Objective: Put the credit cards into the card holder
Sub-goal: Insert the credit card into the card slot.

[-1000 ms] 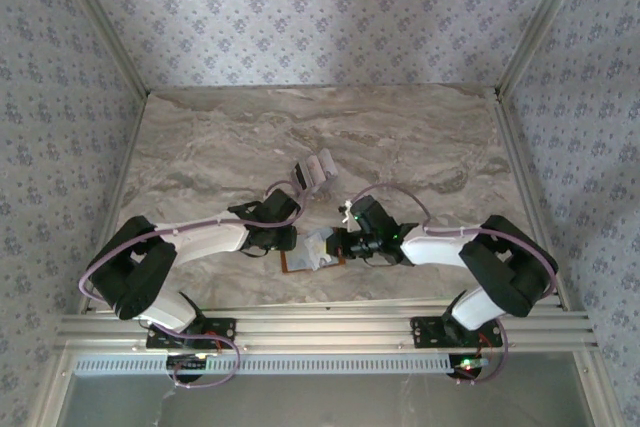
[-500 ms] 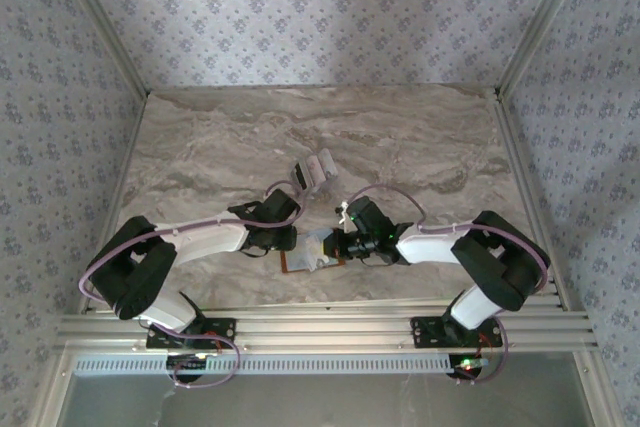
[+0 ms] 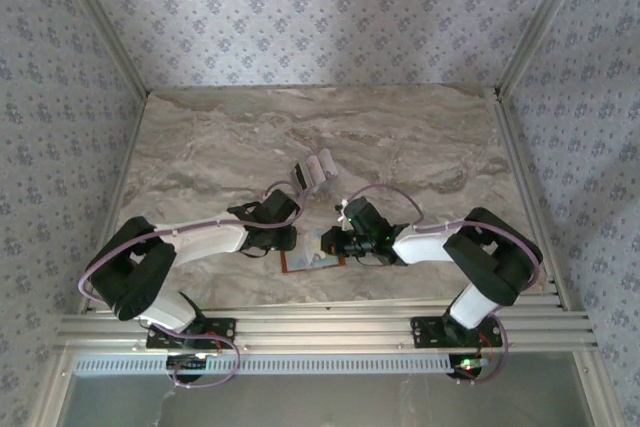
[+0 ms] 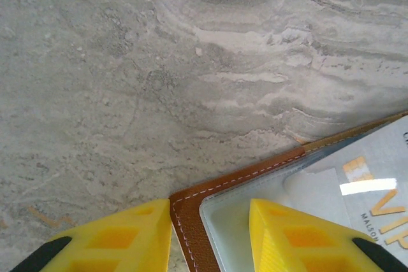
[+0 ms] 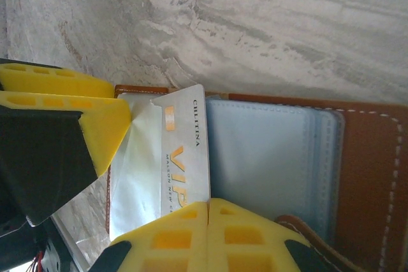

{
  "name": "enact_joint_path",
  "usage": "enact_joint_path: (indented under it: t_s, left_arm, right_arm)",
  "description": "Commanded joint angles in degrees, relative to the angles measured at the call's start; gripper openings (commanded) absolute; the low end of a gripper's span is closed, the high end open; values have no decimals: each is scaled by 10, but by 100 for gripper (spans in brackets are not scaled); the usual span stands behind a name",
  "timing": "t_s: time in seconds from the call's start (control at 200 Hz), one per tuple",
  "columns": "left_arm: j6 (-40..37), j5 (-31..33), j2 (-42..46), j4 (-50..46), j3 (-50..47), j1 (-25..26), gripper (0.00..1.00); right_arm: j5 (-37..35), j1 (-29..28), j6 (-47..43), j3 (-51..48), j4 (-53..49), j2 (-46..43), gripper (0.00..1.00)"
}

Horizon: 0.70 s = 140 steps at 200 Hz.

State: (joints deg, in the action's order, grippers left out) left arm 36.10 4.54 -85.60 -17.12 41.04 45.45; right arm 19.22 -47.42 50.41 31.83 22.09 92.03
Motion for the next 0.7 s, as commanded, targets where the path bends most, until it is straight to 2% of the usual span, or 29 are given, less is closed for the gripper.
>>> enact_joint_path:
  t_s: [0.0,0.42,0.695]
  left_arm:
    - [5,-21,-10,-31,-18,7,36]
    - [10,-33,-13,-23,-19,7,36]
    - [19,-73,21,-12,-22,7,39]
  right_arm:
    - [-16,-14,11,7,6,17,0]
    - [-42,-55,-4,25,-4,18,0]
    - [-65,-62,-25,45,-36,31,0]
